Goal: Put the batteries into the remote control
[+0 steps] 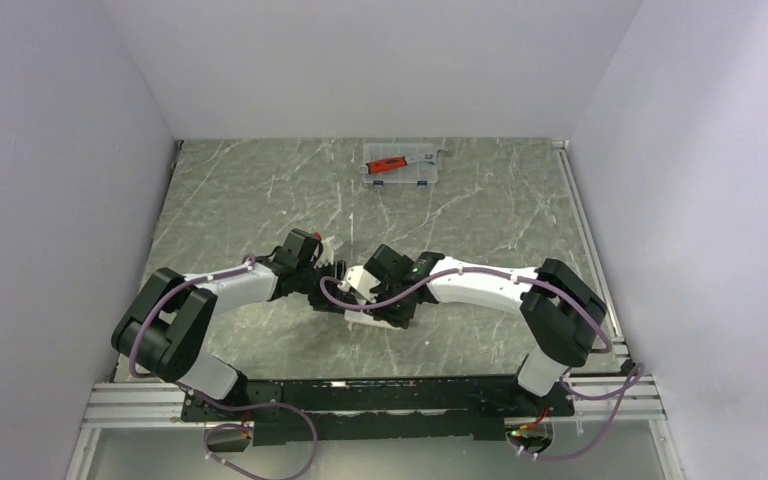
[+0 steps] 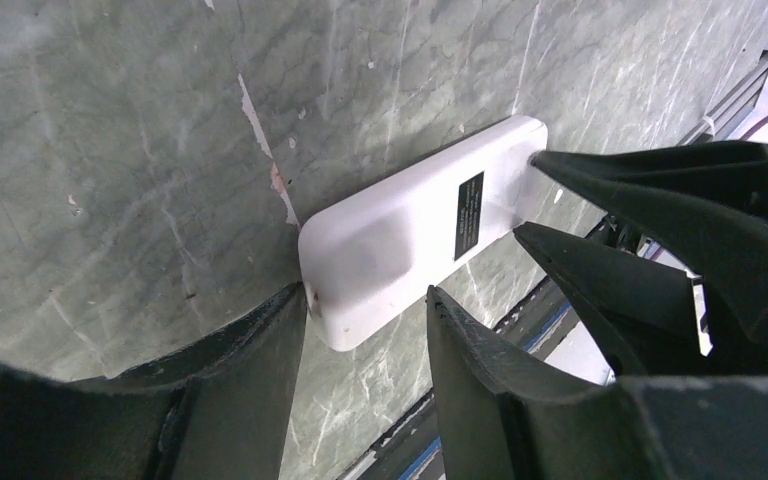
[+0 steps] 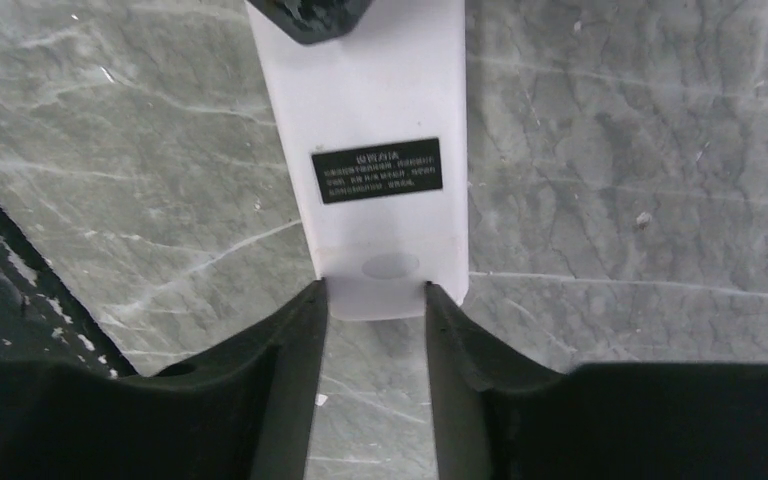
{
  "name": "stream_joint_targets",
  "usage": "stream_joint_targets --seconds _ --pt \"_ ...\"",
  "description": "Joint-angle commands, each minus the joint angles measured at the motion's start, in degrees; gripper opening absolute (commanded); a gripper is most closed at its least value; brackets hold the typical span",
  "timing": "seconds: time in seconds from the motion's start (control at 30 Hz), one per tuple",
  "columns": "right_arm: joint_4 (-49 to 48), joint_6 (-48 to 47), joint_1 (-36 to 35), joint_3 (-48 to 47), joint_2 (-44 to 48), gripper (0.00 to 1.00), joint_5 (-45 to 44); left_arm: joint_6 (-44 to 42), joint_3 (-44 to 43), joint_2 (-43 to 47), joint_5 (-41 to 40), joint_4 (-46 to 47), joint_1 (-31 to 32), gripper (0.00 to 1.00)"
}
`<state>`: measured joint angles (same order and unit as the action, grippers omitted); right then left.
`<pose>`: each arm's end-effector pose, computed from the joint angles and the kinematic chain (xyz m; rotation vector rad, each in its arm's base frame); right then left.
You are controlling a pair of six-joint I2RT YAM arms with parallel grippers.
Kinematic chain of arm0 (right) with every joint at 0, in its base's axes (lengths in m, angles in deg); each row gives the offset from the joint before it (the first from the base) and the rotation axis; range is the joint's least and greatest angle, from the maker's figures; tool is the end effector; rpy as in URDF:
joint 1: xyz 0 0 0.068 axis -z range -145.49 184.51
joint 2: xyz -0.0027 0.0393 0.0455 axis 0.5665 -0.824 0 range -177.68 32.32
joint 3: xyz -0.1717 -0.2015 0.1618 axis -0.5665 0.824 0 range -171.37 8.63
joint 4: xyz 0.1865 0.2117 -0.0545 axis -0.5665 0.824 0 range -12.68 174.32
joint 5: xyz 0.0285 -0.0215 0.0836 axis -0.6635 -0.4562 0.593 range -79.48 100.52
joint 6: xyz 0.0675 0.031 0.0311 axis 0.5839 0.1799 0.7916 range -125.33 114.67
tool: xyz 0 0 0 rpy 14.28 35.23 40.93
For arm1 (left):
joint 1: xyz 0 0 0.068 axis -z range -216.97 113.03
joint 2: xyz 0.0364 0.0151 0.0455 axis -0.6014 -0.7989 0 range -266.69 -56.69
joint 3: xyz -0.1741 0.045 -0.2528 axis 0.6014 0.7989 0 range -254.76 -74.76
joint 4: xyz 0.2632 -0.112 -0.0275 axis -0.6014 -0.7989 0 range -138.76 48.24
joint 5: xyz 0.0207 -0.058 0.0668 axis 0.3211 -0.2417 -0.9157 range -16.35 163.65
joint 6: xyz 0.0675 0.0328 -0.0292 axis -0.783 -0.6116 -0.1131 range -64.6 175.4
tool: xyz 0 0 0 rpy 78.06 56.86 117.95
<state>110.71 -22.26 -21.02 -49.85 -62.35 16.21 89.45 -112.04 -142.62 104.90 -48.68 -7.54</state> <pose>0.1924 0.2925 0.1683 -1.6886 2.2619 0.3003 0.2428 -0.1783 0.1403 0.1256 2.7153 -1.0855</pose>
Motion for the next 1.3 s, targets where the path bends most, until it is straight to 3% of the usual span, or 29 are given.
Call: stream_joint_targets --seconds 0.0,0.57,0.97,1.27 --pt "-2.1 0.6 0.1 -2.8 -0.2 0.41 1.2 -0.7 -0.8 0.0 2.0 1.0 0.0 0.53" --pt "-2.6 5.0 0.2 -2.2 6.1 0.5 -4.2 -1.2 -1.0 0.7 0.6 -0.8 0.0 0.53" --pt "-8.6 23.0 0.8 6.0 19.0 0.51 -13.6 -0.4 1.2 1.0 0.0 -0.5 0.1 0.49" --pt "-11.2 32.9 1.2 11.4 27.7 0.49 -15.3 1.2 3.0 1.9 -0.8 -0.3 0.3 0.44"
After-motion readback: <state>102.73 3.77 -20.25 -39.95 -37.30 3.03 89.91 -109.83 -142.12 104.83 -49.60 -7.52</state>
